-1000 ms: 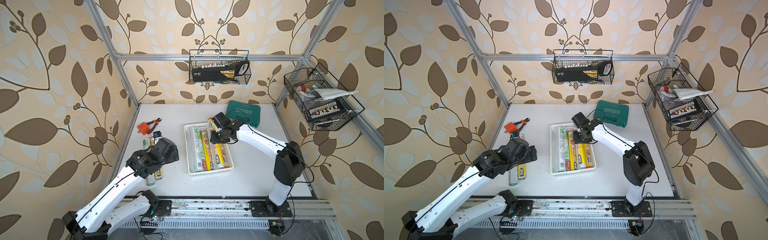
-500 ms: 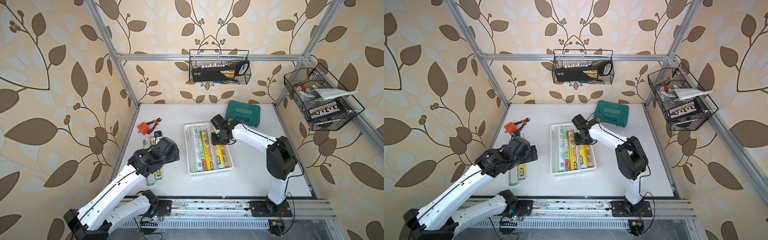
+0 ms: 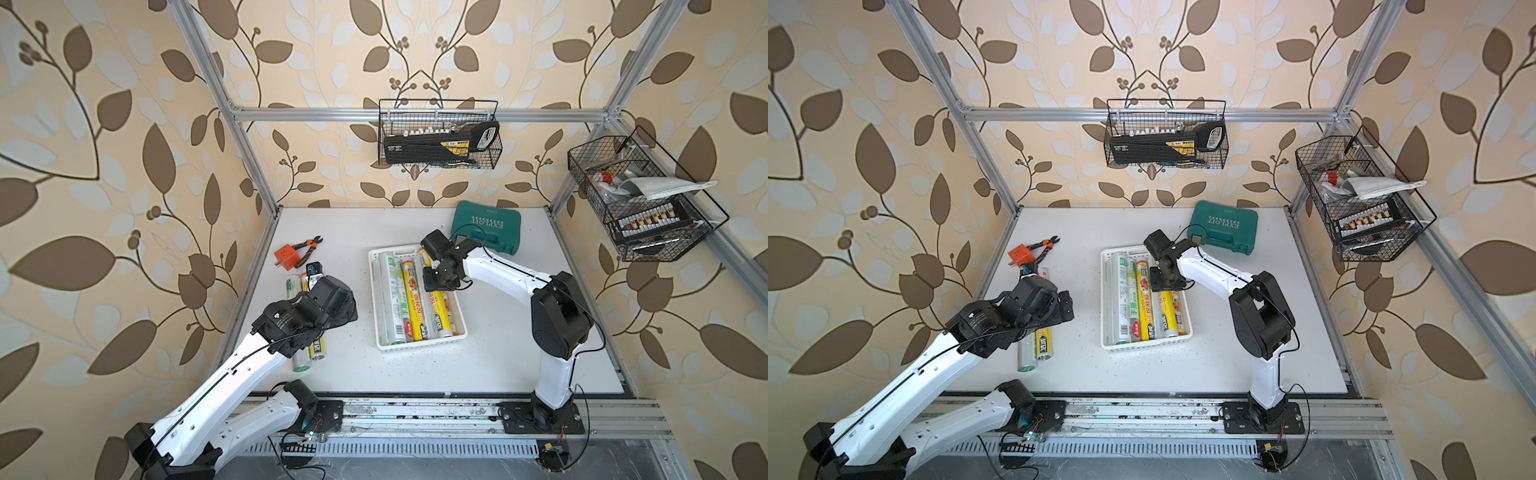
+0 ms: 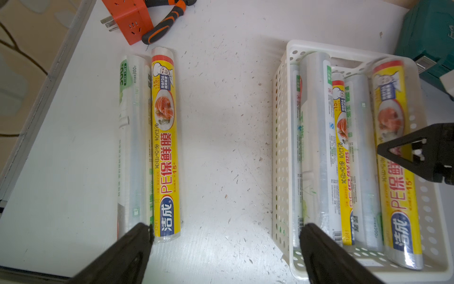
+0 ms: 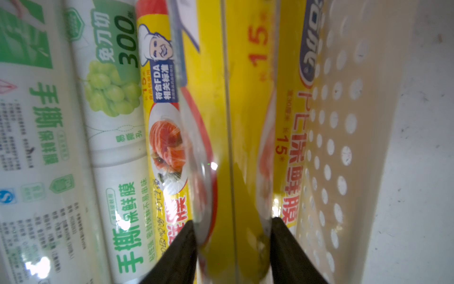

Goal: Put the plastic wrap into the basket
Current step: Place the plastic wrap in the basket.

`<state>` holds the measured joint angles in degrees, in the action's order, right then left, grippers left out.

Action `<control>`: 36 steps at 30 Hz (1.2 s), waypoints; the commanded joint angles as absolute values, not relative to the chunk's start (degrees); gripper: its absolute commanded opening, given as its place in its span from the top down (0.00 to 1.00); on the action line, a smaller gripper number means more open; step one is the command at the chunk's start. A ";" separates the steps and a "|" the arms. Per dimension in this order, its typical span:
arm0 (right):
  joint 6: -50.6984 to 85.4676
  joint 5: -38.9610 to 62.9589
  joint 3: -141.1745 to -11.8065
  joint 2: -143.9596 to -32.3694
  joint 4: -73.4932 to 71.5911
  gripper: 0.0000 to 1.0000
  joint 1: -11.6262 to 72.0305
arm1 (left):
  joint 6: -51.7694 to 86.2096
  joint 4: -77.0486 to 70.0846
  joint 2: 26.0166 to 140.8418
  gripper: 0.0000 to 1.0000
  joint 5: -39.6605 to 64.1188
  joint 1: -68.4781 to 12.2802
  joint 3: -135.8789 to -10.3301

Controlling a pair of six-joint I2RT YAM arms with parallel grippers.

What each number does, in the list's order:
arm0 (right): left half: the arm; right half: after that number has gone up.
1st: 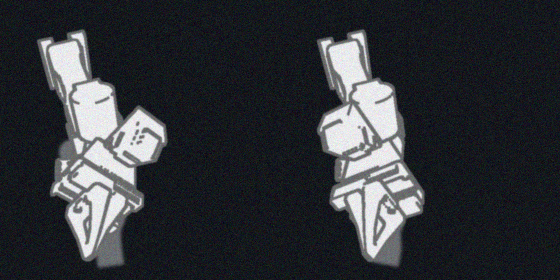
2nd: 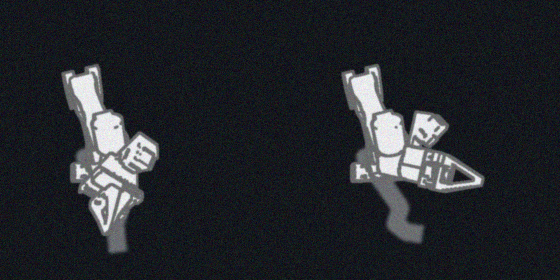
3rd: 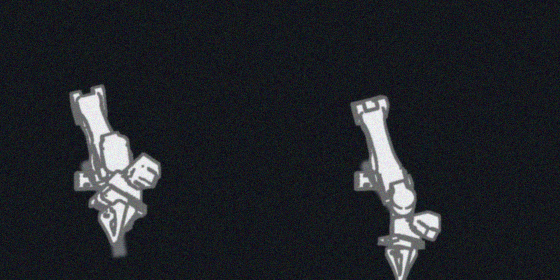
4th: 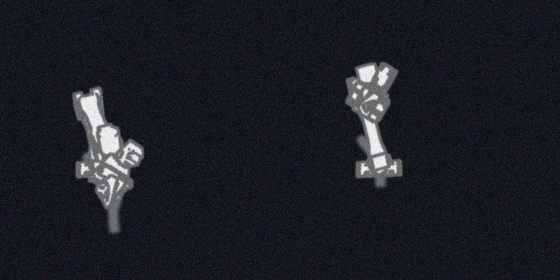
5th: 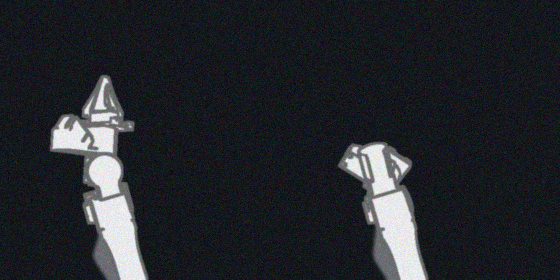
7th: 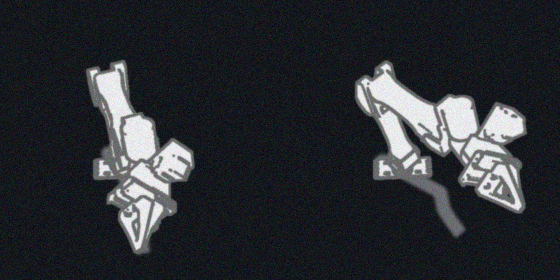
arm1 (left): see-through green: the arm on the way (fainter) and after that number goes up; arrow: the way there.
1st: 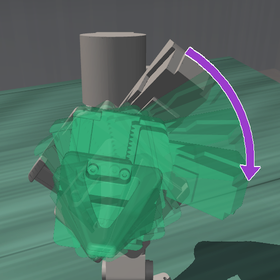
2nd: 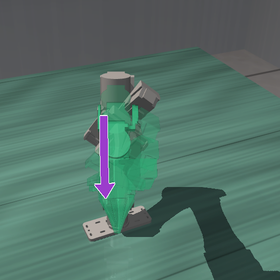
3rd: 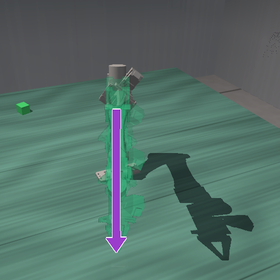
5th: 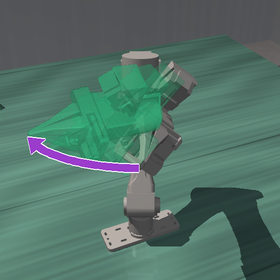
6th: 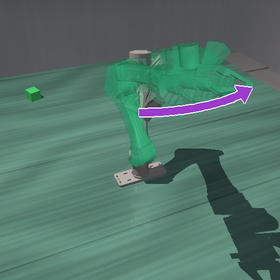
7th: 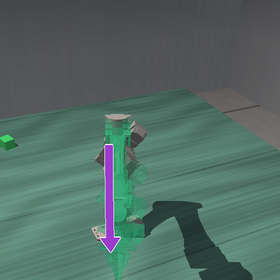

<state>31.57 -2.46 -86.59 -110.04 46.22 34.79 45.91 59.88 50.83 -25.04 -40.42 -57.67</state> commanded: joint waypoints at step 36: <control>26.57 2.06 -95.15 -93.20 44.82 0.43 34.24 | 46.78 45.72 62.34 0.01 -20.06 -19.12 -47.87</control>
